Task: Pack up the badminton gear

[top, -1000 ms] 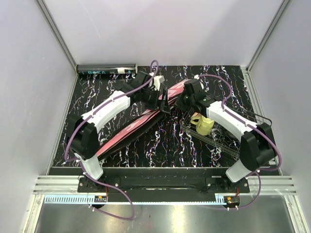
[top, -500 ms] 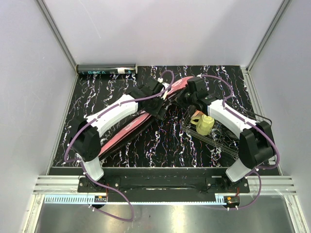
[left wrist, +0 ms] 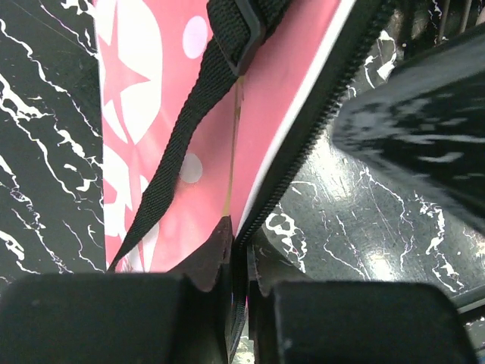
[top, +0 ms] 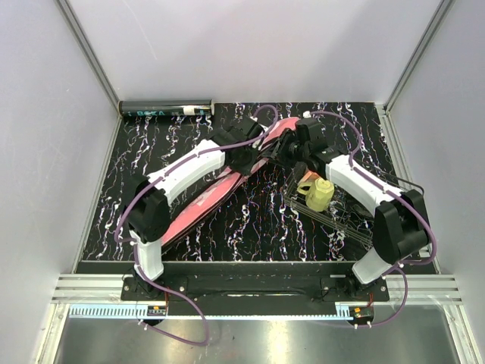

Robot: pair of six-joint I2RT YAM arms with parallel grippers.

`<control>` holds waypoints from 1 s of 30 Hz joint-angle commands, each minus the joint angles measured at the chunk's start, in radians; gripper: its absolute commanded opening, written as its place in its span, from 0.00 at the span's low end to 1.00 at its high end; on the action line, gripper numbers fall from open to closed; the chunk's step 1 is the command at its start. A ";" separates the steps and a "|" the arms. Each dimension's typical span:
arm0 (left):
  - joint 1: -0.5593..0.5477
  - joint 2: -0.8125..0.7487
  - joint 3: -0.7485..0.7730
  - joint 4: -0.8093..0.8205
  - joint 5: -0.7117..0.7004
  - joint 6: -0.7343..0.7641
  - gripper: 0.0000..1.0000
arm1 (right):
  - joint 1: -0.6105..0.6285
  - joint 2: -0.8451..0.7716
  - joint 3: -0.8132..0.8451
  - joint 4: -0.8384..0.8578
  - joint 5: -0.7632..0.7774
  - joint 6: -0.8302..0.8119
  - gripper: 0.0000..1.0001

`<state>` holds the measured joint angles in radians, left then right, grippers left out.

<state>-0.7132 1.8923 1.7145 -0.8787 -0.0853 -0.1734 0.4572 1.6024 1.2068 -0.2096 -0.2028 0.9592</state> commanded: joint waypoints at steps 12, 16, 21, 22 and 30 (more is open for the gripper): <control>0.116 -0.176 -0.115 0.075 0.393 0.029 0.00 | -0.186 -0.170 0.016 -0.027 -0.179 -0.807 0.42; 0.129 -0.197 -0.127 0.081 0.444 0.029 0.00 | -0.198 -0.165 -0.016 0.030 -0.273 -0.884 0.43; 0.139 -0.206 -0.128 0.083 0.479 0.029 0.00 | -0.209 -0.157 -0.056 0.130 -0.317 -0.909 0.51; 0.139 -0.206 -0.130 0.081 0.489 0.029 0.00 | -0.213 -0.148 -0.055 0.133 -0.325 -0.913 0.51; 0.141 -0.220 -0.136 0.087 0.521 0.029 0.00 | -0.249 -0.118 -0.067 0.196 -0.425 -0.918 0.54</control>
<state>-0.5755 1.7470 1.5761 -0.8471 0.3603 -0.1390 0.2222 1.4765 1.1435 -0.1093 -0.5491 0.0666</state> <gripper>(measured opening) 0.086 0.525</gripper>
